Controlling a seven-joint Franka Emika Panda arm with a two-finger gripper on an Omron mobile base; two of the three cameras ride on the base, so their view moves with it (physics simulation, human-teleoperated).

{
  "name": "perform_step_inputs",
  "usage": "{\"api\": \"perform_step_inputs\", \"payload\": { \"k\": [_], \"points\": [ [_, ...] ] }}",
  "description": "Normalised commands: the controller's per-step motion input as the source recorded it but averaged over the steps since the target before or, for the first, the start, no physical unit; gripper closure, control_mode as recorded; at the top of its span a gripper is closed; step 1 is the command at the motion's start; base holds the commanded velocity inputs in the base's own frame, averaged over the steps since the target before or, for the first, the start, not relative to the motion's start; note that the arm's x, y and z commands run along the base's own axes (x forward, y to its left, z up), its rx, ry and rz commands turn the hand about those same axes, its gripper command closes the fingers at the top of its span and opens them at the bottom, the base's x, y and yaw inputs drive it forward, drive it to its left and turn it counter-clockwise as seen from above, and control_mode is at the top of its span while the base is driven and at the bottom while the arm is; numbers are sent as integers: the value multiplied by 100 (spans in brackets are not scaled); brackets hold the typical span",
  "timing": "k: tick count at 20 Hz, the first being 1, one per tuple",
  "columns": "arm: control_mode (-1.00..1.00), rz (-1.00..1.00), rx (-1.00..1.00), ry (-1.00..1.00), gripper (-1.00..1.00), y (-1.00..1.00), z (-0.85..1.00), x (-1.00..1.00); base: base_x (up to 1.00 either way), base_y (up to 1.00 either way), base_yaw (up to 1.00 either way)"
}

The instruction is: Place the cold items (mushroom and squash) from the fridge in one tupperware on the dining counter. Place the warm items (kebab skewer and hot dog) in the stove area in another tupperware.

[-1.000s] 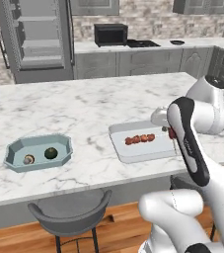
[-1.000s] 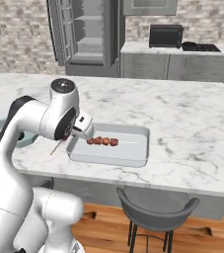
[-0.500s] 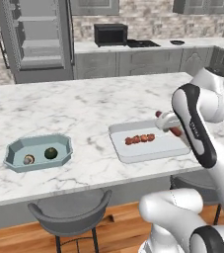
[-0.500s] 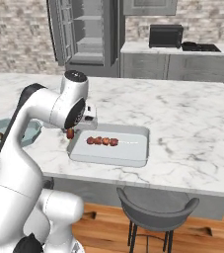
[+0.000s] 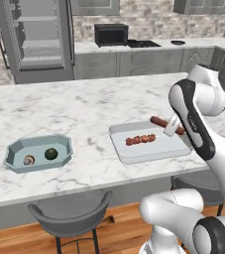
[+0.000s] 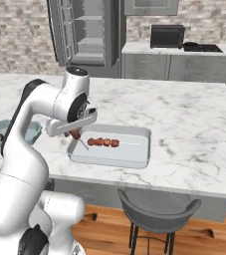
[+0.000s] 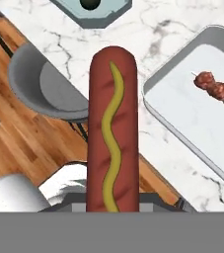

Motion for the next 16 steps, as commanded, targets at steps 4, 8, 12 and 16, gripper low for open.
{"api": "perform_step_inputs", "payload": {
  "k": [4, 8, 12, 16],
  "points": [
    [-100, 34, -15, -16, 100, -1, -21, 0, 0, 0, 0],
    [-100, 26, -14, -15, 100, -2, -31, 0, 0, 0, 0],
    [-100, 19, -14, -12, 100, 0, -34, 8, 0, 0, 0],
    [-100, 18, -12, -4, 100, 0, -35, 29, 0, 0, 0]
  ]
}}
